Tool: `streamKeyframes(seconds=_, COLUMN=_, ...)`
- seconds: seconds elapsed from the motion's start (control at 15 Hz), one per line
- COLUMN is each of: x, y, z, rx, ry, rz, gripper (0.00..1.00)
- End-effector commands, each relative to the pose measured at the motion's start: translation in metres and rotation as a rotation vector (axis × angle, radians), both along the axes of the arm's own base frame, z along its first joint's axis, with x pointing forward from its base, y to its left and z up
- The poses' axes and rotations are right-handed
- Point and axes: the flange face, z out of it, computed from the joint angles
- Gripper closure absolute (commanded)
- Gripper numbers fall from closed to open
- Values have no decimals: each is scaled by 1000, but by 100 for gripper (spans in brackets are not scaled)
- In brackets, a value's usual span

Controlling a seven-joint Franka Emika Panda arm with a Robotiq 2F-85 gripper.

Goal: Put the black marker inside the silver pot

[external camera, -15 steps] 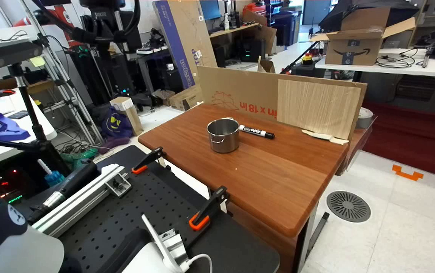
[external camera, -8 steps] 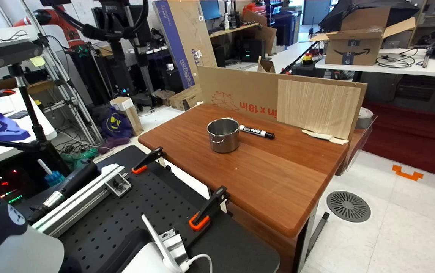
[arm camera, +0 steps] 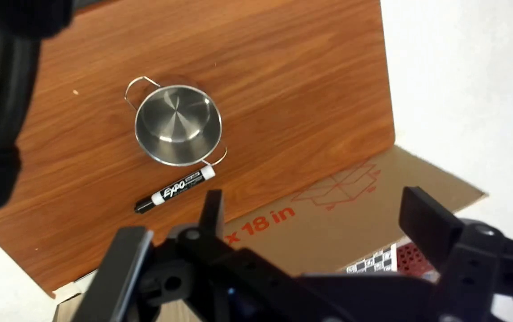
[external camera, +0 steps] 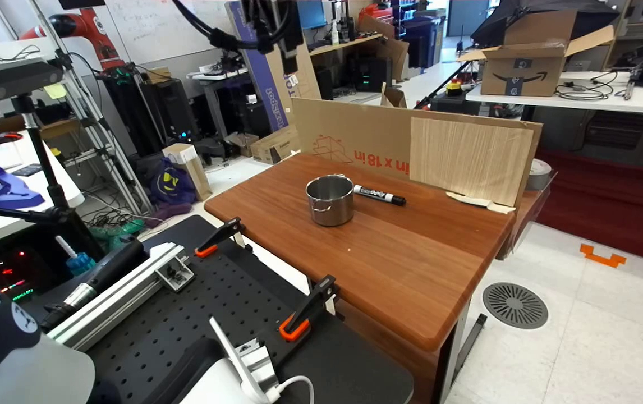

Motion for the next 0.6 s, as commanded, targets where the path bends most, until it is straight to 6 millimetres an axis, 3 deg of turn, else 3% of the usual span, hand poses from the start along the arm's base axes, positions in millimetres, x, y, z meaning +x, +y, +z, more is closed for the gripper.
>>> streamKeyframes(seconds=0.0, x=41, y=-28, z=-12, rx=54, ry=-35, rz=-193, gripper=0)
streamKeyframes(seconds=0.2, x=61, y=-59, z=-30, rx=52, ry=-71, rz=-363, gripper=0)
streamKeyframes(seconds=0.53, x=74, y=-103, z=-70, rx=22, ry=-94, rz=-610, gripper=0)
